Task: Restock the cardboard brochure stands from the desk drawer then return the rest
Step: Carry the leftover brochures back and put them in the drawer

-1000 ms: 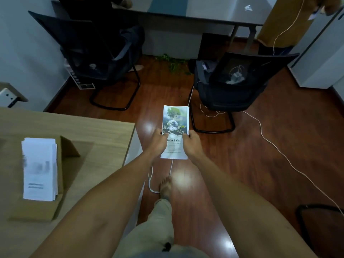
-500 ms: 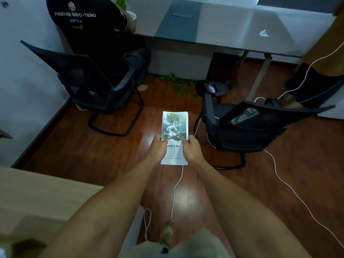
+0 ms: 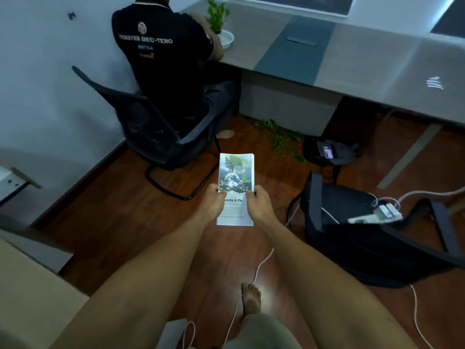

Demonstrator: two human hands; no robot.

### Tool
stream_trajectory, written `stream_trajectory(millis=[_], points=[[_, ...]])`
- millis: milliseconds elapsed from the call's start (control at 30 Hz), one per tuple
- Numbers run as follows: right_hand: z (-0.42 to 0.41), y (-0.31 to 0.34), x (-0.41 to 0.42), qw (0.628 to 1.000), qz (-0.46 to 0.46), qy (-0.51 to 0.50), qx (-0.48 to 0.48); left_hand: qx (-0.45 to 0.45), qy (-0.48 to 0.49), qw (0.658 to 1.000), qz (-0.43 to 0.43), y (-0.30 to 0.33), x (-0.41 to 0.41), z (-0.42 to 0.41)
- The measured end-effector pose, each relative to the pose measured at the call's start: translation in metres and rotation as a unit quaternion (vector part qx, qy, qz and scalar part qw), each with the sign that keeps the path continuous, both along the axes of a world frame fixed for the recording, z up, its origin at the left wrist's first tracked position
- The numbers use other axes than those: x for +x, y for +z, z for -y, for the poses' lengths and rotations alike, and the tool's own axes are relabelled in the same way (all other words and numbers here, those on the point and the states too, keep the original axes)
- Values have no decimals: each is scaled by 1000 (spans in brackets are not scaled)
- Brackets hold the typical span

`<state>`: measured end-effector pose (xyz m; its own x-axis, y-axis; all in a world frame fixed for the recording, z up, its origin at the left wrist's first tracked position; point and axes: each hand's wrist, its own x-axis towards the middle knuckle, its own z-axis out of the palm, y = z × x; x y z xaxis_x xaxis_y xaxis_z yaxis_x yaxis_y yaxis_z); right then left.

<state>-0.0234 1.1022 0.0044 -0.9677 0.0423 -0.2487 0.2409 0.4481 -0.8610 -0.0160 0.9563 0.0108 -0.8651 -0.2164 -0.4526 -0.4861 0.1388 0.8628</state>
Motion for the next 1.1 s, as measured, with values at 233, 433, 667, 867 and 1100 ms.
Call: stream_trajectory(millis=[233, 433, 667, 867, 1100], points=[[37, 12, -100, 992, 2, 123, 0, 35, 133, 990, 1, 10, -64, 32], [111, 13, -139, 973, 12, 229, -23, 33, 244, 969, -4, 12, -68, 99], [238, 9, -163, 937, 2, 349, -5, 37, 357, 933, -22, 8, -59, 206], [370, 12, -186, 911, 0, 413, 8, 44, 424, 904, -43, 13, -64, 320], [517, 24, -198, 890, 11, 456, -3, 43, 478, 876, -49, 22, -67, 452]])
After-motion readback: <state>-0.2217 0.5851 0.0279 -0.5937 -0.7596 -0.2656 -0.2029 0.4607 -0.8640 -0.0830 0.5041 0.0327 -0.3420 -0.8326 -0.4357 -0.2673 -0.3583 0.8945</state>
